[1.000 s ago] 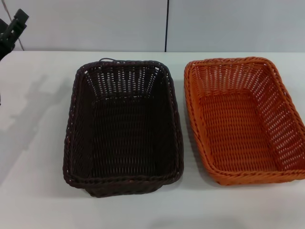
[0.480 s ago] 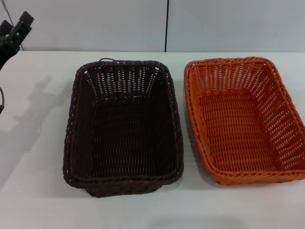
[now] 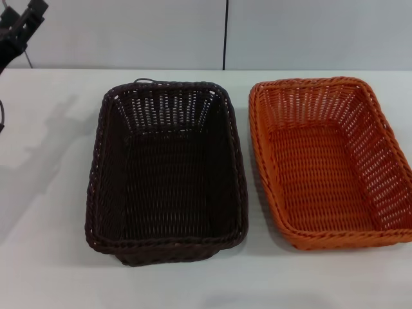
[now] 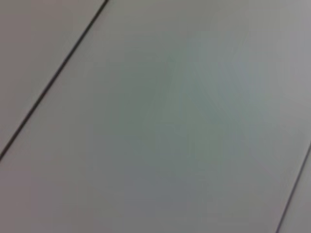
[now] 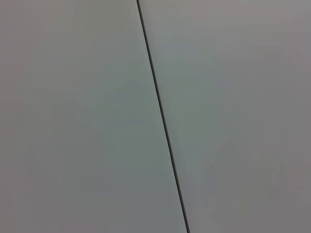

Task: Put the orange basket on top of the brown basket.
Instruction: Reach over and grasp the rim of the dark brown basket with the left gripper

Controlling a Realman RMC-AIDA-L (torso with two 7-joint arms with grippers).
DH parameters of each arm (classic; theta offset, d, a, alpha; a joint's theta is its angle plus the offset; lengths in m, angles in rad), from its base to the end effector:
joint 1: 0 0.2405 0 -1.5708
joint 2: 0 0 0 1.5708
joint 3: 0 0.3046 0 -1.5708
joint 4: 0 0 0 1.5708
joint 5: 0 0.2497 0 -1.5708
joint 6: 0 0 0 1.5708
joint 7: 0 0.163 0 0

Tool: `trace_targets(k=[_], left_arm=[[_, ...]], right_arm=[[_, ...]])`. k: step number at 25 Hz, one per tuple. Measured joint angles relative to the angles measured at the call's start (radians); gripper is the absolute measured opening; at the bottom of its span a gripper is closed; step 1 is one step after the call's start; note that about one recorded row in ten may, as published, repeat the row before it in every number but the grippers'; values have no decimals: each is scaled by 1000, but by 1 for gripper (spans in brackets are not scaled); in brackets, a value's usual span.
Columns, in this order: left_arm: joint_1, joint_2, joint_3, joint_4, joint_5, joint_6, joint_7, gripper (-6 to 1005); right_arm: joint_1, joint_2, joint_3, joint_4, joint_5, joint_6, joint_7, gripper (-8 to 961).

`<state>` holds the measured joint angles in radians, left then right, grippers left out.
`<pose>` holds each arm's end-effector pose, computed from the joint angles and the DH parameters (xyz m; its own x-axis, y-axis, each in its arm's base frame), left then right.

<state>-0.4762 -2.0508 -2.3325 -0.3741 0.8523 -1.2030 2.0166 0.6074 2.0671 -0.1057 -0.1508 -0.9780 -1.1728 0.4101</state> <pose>-0.3573 0.4408 0.0367 0.2557 -0.0300 0.9663 0.8898 -0.3836 -0.2474 0.4010 0.4464 0.0563 0.5746 0.2612 -0.7757 -0.8164 0.1155 -0.5658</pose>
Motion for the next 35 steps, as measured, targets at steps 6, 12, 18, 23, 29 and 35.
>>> trace_targets(k=[6, 12, 18, 23, 29, 35], left_arm=[[7, 19, 30, -114, 85, 35, -133, 861], [8, 27, 31, -245, 252, 107, -357, 861], [13, 24, 53, -356, 389, 112, -518, 861], [14, 9, 68, -436, 465, 122, -607, 861], [-6, 5, 70, -539, 625, 127, -750, 861], [-7, 17, 69, -659, 817, 128, -952, 860]], right_arm=[[0, 0, 0, 0, 1, 3, 0, 617], [0, -1, 0, -2, 1, 27, -1, 617], [-1, -5, 2, -5, 1, 54, -1, 617], [-9, -5, 2, -4, 1, 63, -1, 618], [-11, -3, -4, 0, 1, 64, -1, 618], [-13, -3, -6, 15, 0, 61, 3, 618]])
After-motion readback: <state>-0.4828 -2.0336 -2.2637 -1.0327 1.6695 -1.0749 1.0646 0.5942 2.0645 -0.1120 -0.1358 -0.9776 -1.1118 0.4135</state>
